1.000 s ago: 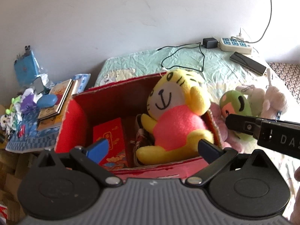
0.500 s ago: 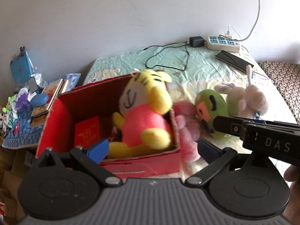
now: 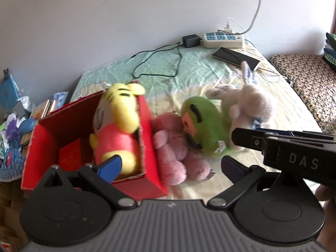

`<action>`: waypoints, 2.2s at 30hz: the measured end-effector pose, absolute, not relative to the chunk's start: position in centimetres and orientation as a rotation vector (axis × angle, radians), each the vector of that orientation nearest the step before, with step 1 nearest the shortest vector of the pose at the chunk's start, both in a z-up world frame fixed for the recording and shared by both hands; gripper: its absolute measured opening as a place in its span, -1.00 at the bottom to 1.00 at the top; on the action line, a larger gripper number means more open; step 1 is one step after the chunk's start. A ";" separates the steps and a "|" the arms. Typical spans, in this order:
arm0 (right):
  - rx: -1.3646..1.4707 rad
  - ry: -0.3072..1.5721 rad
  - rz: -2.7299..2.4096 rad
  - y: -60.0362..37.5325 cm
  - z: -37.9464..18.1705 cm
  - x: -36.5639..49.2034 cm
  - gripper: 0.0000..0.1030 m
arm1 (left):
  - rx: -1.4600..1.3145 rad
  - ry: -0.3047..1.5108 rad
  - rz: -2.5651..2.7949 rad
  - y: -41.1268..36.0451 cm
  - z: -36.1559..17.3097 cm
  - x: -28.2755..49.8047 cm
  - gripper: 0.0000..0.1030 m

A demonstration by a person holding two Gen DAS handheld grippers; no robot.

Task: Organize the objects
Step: 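Move the right gripper to the white bunny with blue checked ears, then close the right gripper on the white bunny and lift it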

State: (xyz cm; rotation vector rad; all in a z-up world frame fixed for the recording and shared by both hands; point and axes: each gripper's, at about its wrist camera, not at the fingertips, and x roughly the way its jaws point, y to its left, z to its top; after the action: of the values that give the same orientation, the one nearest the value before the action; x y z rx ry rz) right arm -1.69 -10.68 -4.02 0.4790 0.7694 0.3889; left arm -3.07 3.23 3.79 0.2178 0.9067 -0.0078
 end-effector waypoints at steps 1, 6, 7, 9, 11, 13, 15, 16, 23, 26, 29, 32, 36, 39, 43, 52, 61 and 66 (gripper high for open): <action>0.482 0.772 0.383 -10.9 -4.2 -1.7 -0.28 | 0.221 0.910 -0.015 2.8 3.6 -3.0 0.96; 0.497 0.790 0.358 -12.1 -4.9 -1.7 -0.28 | 0.236 0.933 -0.039 1.3 2.8 -2.7 0.96; 0.499 0.792 0.355 -12.3 -5.1 -1.8 -0.28 | 0.237 0.939 -0.045 1.0 2.6 -2.6 0.96; 0.501 0.796 0.348 -12.6 -5.3 -1.7 -0.28 | 0.239 0.945 -0.052 0.6 2.3 -2.4 0.96; 0.507 0.802 0.339 -13.0 -5.6 -1.7 -0.27 | 0.244 0.952 -0.063 0.1 1.9 -2.3 0.96; 0.514 0.807 0.330 -13.4 -5.9 -1.6 -0.27 | 0.249 0.959 -0.070 -0.3 1.4 -2.1 0.96; 0.518 0.811 0.324 -13.8 -6.1 -1.5 -0.26 | 0.252 0.972 -0.075 -0.6 1.1 -1.9 0.96; 0.521 0.812 0.319 -14.0 -6.2 -1.5 -0.26 | 0.251 0.979 -0.078 -0.8 0.8 -1.8 0.96; 0.544 0.818 0.283 -15.7 -6.8 -1.1 -0.26 | 0.242 1.014 -0.104 -1.6 -0.4 -1.0 0.97; 0.559 0.822 0.266 -16.4 -7.1 -0.9 -0.26 | 0.237 1.023 -0.119 -2.0 -0.9 -0.7 0.97; 0.569 0.822 0.245 -17.1 -7.4 -0.5 -0.25 | 0.233 1.029 -0.131 -2.3 -1.4 -0.4 0.97; 0.578 0.824 0.222 -18.0 -7.7 0.0 -0.25 | 0.214 1.024 -0.161 -2.4 -1.8 0.0 0.97; 0.596 0.820 0.204 -19.0 -8.0 1.1 -0.22 | 0.159 1.012 -0.207 -2.2 -2.3 0.8 0.97; 0.621 0.822 0.223 -19.3 -8.2 2.3 -0.17 | 0.134 0.987 -0.233 -2.3 -2.3 1.5 0.96; 0.617 0.812 0.283 -19.1 -7.8 3.2 -0.16 | 0.138 0.916 -0.269 -2.9 -2.0 2.2 0.95; 0.704 0.846 0.407 -18.5 -9.2 5.7 0.12 | 0.166 0.884 -0.346 -3.9 -3.3 4.4 0.64; 0.677 0.869 0.548 -15.2 -10.2 7.8 0.39 | 0.170 0.892 -0.361 -3.5 -4.5 5.7 0.57; 0.625 0.869 0.556 -15.0 -10.1 7.9 0.28 | 0.192 0.884 -0.353 -3.6 -4.8 6.0 0.44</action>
State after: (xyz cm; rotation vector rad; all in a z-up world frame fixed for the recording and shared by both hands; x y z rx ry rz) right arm 7.85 -14.95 -10.15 0.6255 0.8690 0.5564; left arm 5.96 -3.63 -4.81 0.1919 0.8839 -0.3529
